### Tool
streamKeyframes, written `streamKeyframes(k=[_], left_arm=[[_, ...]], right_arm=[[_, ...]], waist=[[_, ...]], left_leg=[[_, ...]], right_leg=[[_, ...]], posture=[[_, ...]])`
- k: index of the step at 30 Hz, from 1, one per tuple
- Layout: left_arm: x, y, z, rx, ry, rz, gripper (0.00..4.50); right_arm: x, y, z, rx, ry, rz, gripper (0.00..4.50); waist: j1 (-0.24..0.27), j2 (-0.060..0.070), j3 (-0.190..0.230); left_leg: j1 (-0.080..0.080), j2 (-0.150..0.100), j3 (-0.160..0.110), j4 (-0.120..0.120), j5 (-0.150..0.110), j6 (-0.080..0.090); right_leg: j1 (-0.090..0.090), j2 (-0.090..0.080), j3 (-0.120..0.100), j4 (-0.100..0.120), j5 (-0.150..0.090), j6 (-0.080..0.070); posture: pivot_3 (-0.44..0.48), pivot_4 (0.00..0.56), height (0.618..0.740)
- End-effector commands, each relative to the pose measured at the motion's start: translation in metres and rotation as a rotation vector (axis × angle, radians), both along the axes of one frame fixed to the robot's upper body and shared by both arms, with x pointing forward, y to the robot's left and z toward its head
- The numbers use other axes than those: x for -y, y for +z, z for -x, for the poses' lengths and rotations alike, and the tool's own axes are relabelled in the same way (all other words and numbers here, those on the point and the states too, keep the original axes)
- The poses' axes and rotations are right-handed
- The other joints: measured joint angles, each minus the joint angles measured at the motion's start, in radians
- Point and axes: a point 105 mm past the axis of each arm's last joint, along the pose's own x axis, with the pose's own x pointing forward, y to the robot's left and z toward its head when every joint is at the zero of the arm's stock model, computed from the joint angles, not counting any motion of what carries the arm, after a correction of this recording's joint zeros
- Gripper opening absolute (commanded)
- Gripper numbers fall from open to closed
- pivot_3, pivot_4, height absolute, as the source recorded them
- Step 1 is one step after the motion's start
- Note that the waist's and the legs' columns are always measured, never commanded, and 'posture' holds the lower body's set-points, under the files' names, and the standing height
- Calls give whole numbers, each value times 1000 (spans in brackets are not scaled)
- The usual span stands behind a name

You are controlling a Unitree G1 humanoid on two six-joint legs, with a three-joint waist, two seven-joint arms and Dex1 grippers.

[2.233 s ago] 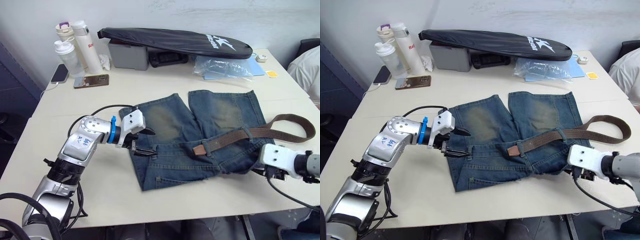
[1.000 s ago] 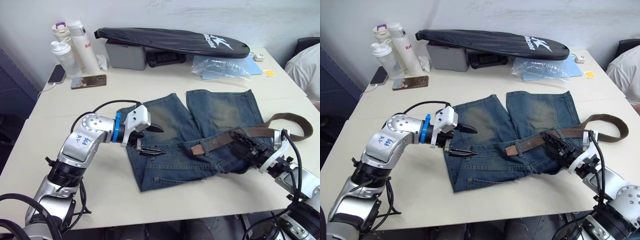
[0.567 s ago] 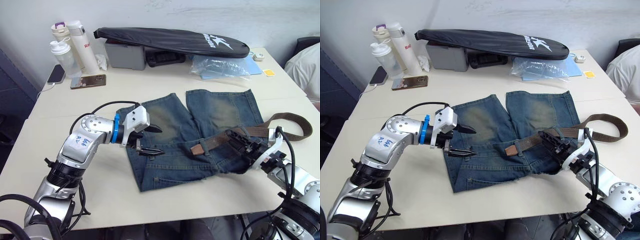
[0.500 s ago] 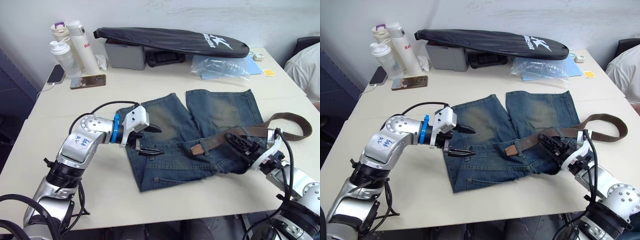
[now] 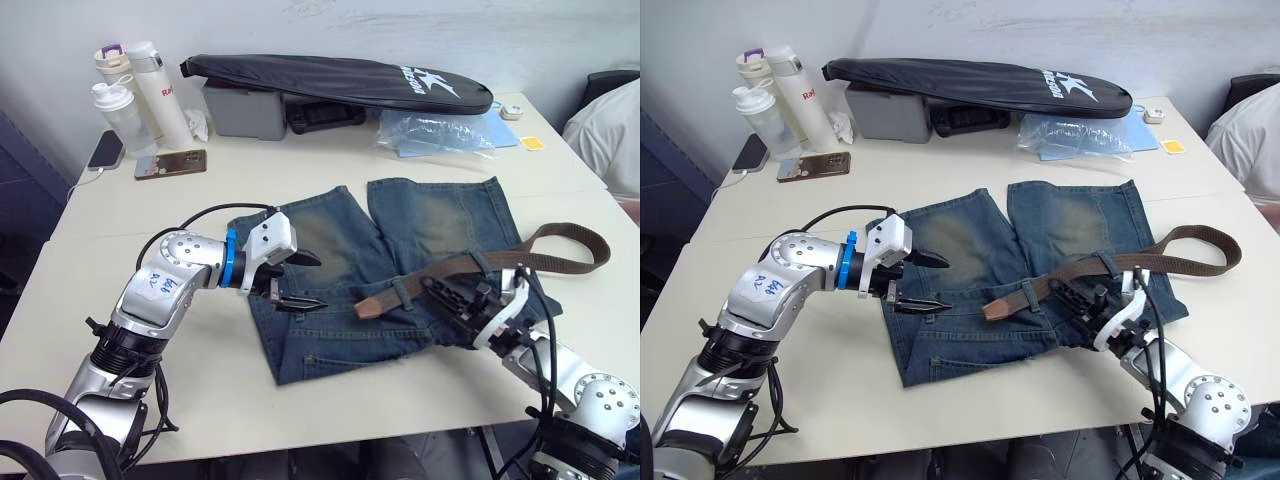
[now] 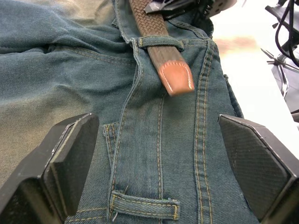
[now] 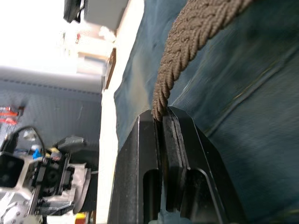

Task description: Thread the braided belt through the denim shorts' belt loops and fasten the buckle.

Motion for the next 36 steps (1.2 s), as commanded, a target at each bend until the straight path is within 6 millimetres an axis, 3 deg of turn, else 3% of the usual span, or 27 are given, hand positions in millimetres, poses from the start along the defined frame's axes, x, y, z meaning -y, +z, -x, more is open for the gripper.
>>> streamKeyframes(k=[1,10,15,18,25,30,33,36], left_arm=[[-1,9,2,39,-9,9,4500],[1,8,2,41,-17,4,4500],[2,7,2,42,-23,3,4500],[4,6,3,42,-32,1,4500],[0,3,5,38,-66,-31,4500],[2,3,8,35,-96,-39,4500],[3,2,10,38,-110,-47,4500],[4,-1,15,82,-148,-75,4500]], right_arm=[[-29,16,3,66,54,-46,51],[-60,10,6,45,96,-15,51],[-60,-12,11,-12,112,145,51],[-52,-6,10,9,95,143,1119],[-29,20,19,106,103,307,4352],[-9,33,45,204,271,666,4432],[6,39,51,269,333,872,4432],[9,43,54,366,435,1083,4432]], waist=[[-1,0,0],[-17,0,0],[-20,0,0],[-19,-1,0],[-5,-4,1],[9,-3,2],[11,-7,2],[12,-7,3]], left_leg=[[0,0,0,0,0,0],[0,0,0,-2,0,0],[0,1,0,-5,1,-1],[0,0,0,-5,1,-1],[0,-2,-1,-5,2,0],[-1,-2,0,-5,2,0],[-1,-1,0,-4,2,1],[-1,-2,0,-4,2,1]], right_leg=[[0,0,0,0,0,0],[-1,-1,0,-1,0,0],[-1,0,0,-2,0,0],[-1,0,0,-2,0,0],[0,-3,-1,-3,0,0],[-2,-3,0,-5,0,0],[-1,-1,-1,-8,0,0],[-2,0,-1,-8,0,0]], posture=[[0,150,740],[0,150,740],[0,150,740],[0,150,740],[0,150,740],[0,150,740],[0,150,740],[0,150,740]])
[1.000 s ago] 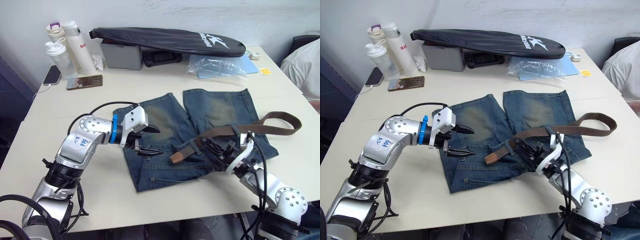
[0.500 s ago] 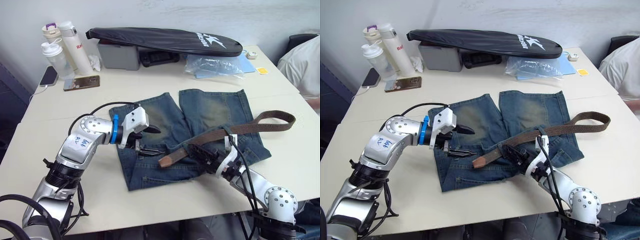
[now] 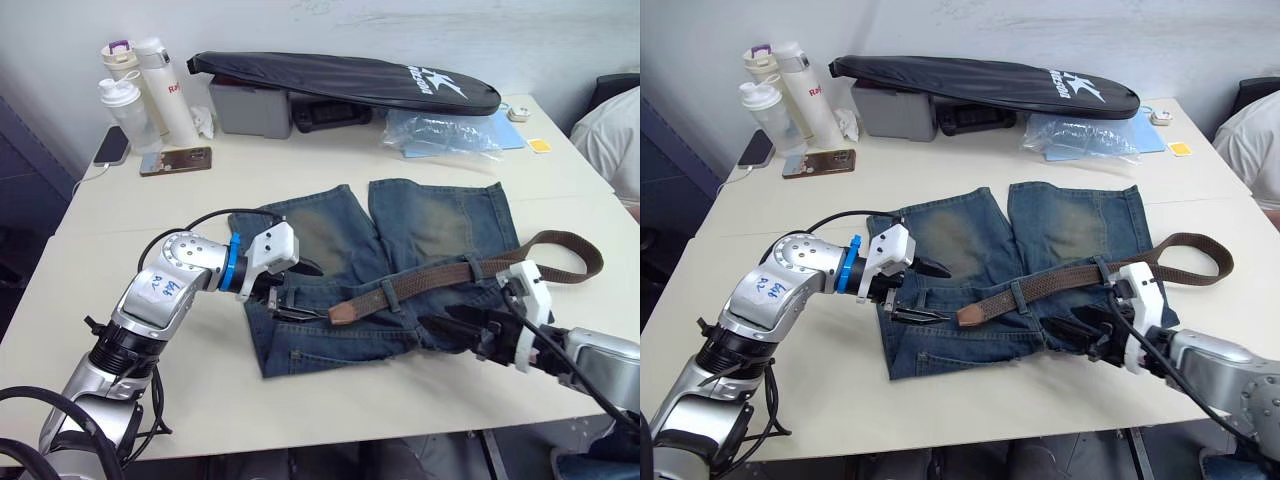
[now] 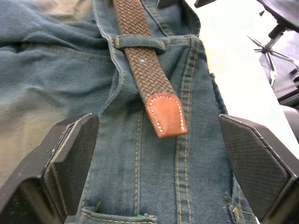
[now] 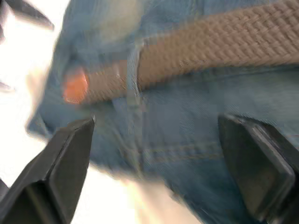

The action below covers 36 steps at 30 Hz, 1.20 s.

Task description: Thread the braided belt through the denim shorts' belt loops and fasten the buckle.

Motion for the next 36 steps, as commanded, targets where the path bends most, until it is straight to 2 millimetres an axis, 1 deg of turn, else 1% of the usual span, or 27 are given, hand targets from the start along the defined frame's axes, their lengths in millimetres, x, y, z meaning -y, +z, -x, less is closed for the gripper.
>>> streamKeyframes(k=[1,2,4,5,8,14,19,22,24,29,32,33,34,36], left_arm=[[4,5,11,96,-80,-20,4500],[5,5,14,111,-99,-20,4500],[4,0,16,201,-133,-52,4500],[4,-3,17,241,-142,-66,4500],[5,-13,18,331,-164,-94,4500],[16,-29,8,602,-177,-124,4500],[32,-37,0,731,-160,-86,4500],[44,-45,4,773,-196,-60,4500],[48,-44,5,810,-203,-42,4500],[50,-36,0,906,-194,-20,4500],[50,-33,-1,918,-186,-6,3659],[50,-34,-1,917,-191,-14,3073],[50,-35,-1,911,-199,-18,2777],[50,-35,-1,900,-204,-14,1846]], right_arm=[[-8,16,4,139,173,174,4432],[-10,16,5,151,207,202,4432],[-15,19,6,187,264,239,4432],[-18,20,6,206,280,252,4432],[-22,21,5,232,305,264,4432],[-28,23,5,254,328,281,4432],[-28,27,2,272,308,306,4432],[-28,30,1,271,299,314,4432],[-27,32,0,271,287,322,4432],[-24,36,-1,271,263,336,4432],[-23,37,-1,266,259,344,4500],[-23,37,-1,266,259,345,4500],[-23,38,0,267,259,343,4500],[-24,39,0,269,261,341,4500]], waist=[[0,-1,1],[-1,-2,1],[-1,-3,2],[0,-4,2],[2,-4,3],[22,-5,3],[24,-4,3],[23,-4,2],[23,-4,3],[23,-4,3],[22,-4,2],[22,-4,2],[22,-4,2],[22,-4,2]], left_leg=[[0,0,0,0,0,0],[0,-1,0,0,0,0],[1,0,0,0,0,-1],[1,0,0,0,2,-3],[1,0,1,0,3,-5],[1,1,0,4,1,-2],[-1,0,-1,6,-1,1],[0,0,-1,7,-1,1],[0,1,-1,8,-1,2],[0,1,0,9,-2,2],[0,1,0,9,-2,2],[0,1,0,9,-2,3],[0,1,0,9,-2,3],[0,1,0,10,-2,3]], right_leg=[[0,0,0,0,0,0],[0,1,0,0,0,0],[0,1,0,0,0,0],[0,1,0,0,0,0],[0,1,0,0,0,0],[2,-2,0,0,0,0],[2,-4,0,0,0,0],[2,-4,-1,1,0,0],[2,-3,-1,2,0,0],[2,-3,-2,3,0,0],[2,-3,-2,4,0,0],[2,-3,-2,4,0,0],[2,-3,-2,4,0,0],[2,-3,-3,4,0,1]], posture=[[0,150,740],[0,150,740],[0,150,740],[0,150,740],[0,150,740],[0,150,740],[0,150,740],[0,150,740],[0,150,740],[0,150,740],[0,150,740],[0,150,740],[0,150,740],[0,150,740]])
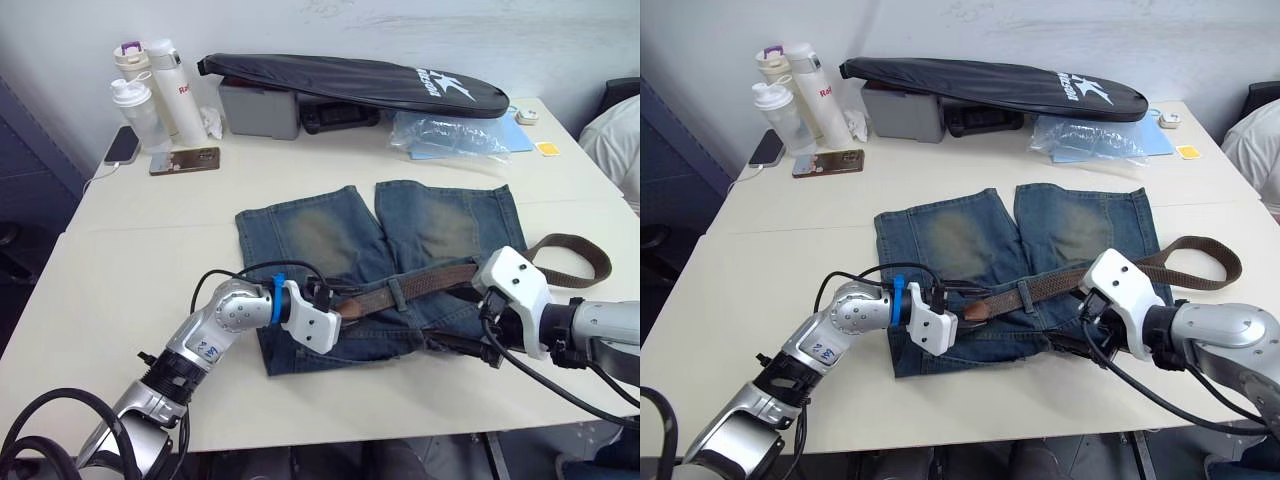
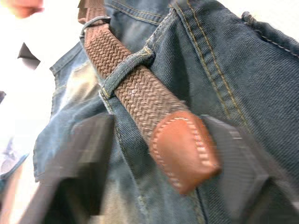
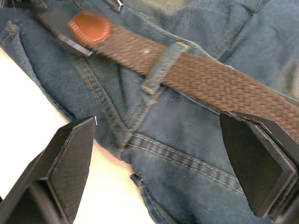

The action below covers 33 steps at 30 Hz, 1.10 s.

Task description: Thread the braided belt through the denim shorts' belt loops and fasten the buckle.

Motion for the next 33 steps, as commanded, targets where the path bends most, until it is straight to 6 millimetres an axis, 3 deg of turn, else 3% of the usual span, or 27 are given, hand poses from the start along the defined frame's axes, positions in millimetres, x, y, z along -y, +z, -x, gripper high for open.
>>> streamKeyframes(k=[1,4,9,10,12,15,18,19,25,29,33], left_arm=[[1,8,-1,17,-17,18,1438],[-2,10,-2,2,-14,32,44],[-14,20,-9,0,25,46,44],[-15,21,-10,3,30,48,0],[-16,24,-12,7,39,53,0],[-17,27,-13,12,39,54,0],[-21,32,-15,24,43,50,0],[-23,34,-16,27,44,48,0],[-49,33,-21,111,40,-78,0],[-76,32,-32,108,100,-126,0],[-79,29,-32,92,104,-115,0]], right_arm=[[-3,13,0,60,11,-5,4500],[-2,12,-1,52,0,-10,4500],[0,-4,-13,13,-106,-67,4500],[-1,-7,-15,3,-118,-82,3965],[-5,-16,-19,-25,-140,-109,3322],[-6,-31,-26,-60,-202,-119,1801],[3,-57,-33,-116,-314,-95,330],[5,-62,-34,-126,-338,-89,45],[26,-87,-31,-181,-419,-18,45],[38,-90,-31,-183,-449,-15,45],[37,-89,-30,-183,-450,-30,45]], waist=[[0,0,0],[1,0,0],[-2,0,0],[-3,0,0],[-3,0,0],[-3,1,-1],[-3,4,-3],[-3,5,-3],[-4,6,-6],[-5,4,-7],[-1,2,-8]], left_leg=[[0,0,0,0,0,0],[0,0,0,1,0,0],[0,0,0,1,0,1],[0,1,0,1,0,1],[1,0,1,1,0,1],[1,0,1,1,0,1],[1,0,1,1,0,1],[1,0,1,1,0,1],[2,1,2,1,-1,1],[4,0,3,1,-2,3],[4,0,2,2,-2,3]], right_leg=[[0,0,-1,0,0,0],[0,0,-2,0,0,0],[0,1,-1,1,0,0],[0,1,-1,1,0,0],[0,1,-2,2,0,0],[0,1,-2,2,0,0],[0,1,-2,2,0,0],[0,1,-2,2,0,0],[0,2,-2,3,0,0],[2,1,-2,3,0,0],[3,-1,-1,3,0,0]], posture=[[0,150,740],[0,150,740],[0,150,740],[0,150,740],[0,150,740],[0,150,740],[0,150,740],[0,150,740],[0,150,740],[0,150,740],[0,150,740]])
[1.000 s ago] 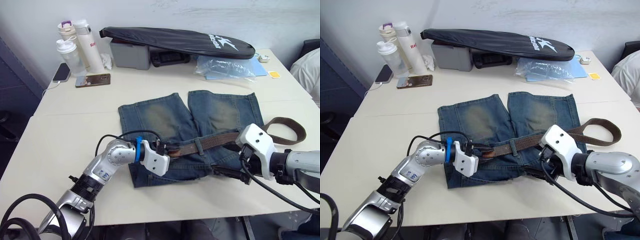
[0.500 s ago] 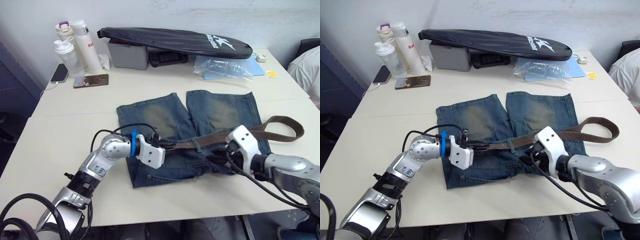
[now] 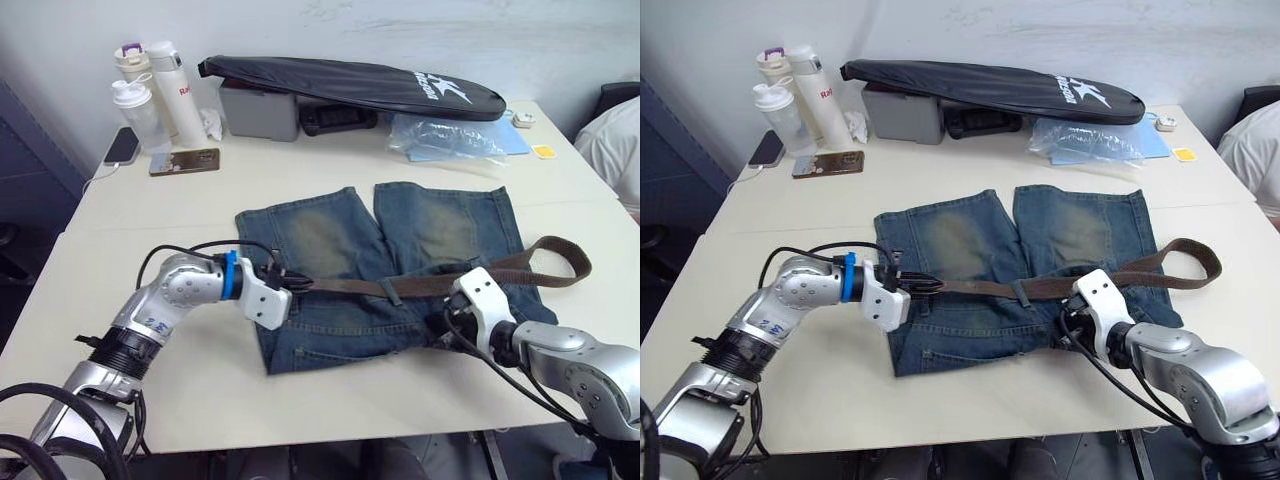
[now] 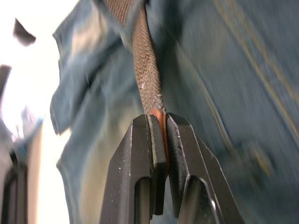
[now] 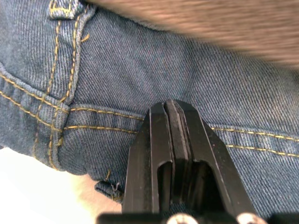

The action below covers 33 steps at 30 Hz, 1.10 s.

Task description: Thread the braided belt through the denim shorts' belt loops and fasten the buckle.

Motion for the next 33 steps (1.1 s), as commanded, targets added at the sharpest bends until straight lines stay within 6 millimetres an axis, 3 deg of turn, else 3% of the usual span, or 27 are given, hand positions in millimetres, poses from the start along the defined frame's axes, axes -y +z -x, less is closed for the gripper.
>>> streamKeyframes(k=[1,6,9,11,12,16,17,19,22,25,32,33], left_arm=[[-7,11,-4,24,21,28,0],[-8,6,4,-144,36,124,0],[-5,13,13,-246,7,214,1192],[-6,19,16,-314,0,264,2307],[-10,22,17,-351,7,275,2504],[-39,19,18,-526,90,253,4202],[-51,18,17,-572,133,251,4417],[-71,16,16,-630,201,246,4417],[-80,16,18,-709,235,276,4417],[-80,17,19,-772,253,307,4500],[-65,27,22,-859,247,399,4500],[-63,27,22,-860,249,400,4500]], right_arm=[[19,-13,2,-47,-82,53,45],[14,-9,2,-33,-75,36,45],[14,0,-1,-3,-69,20,0],[15,8,-2,18,-58,15,0],[15,12,-1,27,-48,16,0],[10,38,3,92,50,12,0],[10,47,3,120,76,18,0],[3,65,5,186,169,34,0],[-12,81,12,224,300,22,0],[-32,83,24,214,481,74,927],[-68,64,33,260,760,274,4169],[-72,60,35,258,789,286,4439]], waist=[[0,0,0],[-2,0,0],[-2,-1,0],[-1,-1,0],[-1,-1,0],[-5,1,0],[-6,1,0],[-15,3,1],[-25,3,2],[-27,3,2],[-29,1,3],[-29,1,3]], left_leg=[[0,0,0,0,0,0],[-1,0,0,0,-1,1],[-1,0,-1,0,-1,1],[-2,0,-2,1,-1,1],[-2,-1,-2,1,-1,1],[-3,-1,-2,1,0,1],[-3,-1,-2,0,-1,1],[-3,0,-1,0,-1,1],[-2,1,-1,-2,-1,2],[-2,2,-2,-2,-1,1],[-3,0,-2,-1,-2,0],[-3,0,-2,-1,-2,0]], right_leg=[[0,-1,0,0,0,0],[0,-2,2,0,0,0],[0,-2,2,0,0,0],[0,-3,2,0,0,0],[0,-3,2,0,0,0],[-1,-3,2,0,0,0],[-1,-2,1,0,0,0],[-2,0,0,0,0,-1],[-3,2,0,0,-1,-2],[-3,2,1,0,-1,-2],[-2,-5,3,-1,-1,-2],[-3,-6,3,-1,-1,-2]], posture=[[0,150,740],[0,150,740],[0,150,740],[0,150,740],[0,150,740],[0,150,740],[0,150,740],[0,150,740],[0,150,740],[0,150,740],[0,150,740],[0,150,740]])
